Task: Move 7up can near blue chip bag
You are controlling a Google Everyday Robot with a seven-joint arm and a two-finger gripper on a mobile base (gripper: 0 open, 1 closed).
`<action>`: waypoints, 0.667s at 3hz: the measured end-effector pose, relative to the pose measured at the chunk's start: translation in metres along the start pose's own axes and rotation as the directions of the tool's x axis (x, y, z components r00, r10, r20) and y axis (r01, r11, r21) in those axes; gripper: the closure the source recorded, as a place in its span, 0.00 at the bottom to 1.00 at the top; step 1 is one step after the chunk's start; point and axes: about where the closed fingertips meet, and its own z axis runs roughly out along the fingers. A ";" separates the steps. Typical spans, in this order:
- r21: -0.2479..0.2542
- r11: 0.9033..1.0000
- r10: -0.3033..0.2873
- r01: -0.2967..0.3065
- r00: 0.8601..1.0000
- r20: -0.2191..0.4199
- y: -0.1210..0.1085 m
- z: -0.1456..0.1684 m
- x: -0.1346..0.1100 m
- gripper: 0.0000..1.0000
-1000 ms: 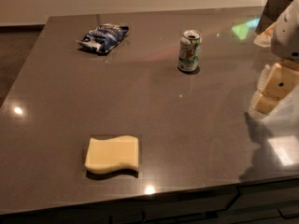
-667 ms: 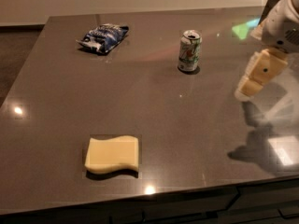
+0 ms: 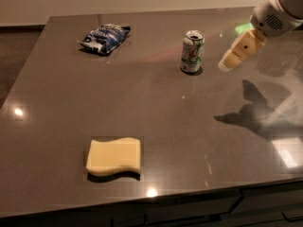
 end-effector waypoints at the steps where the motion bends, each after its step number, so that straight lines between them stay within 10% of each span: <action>1: 0.048 0.995 0.084 -0.087 0.994 0.069 -0.039 0.029 -0.018 0.00; 2: 0.058 0.990 0.122 -0.129 0.987 0.108 -0.056 0.050 -0.030 0.00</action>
Offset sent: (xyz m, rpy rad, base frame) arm 0.1118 0.0044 -0.0148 0.1657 -0.1111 -0.1494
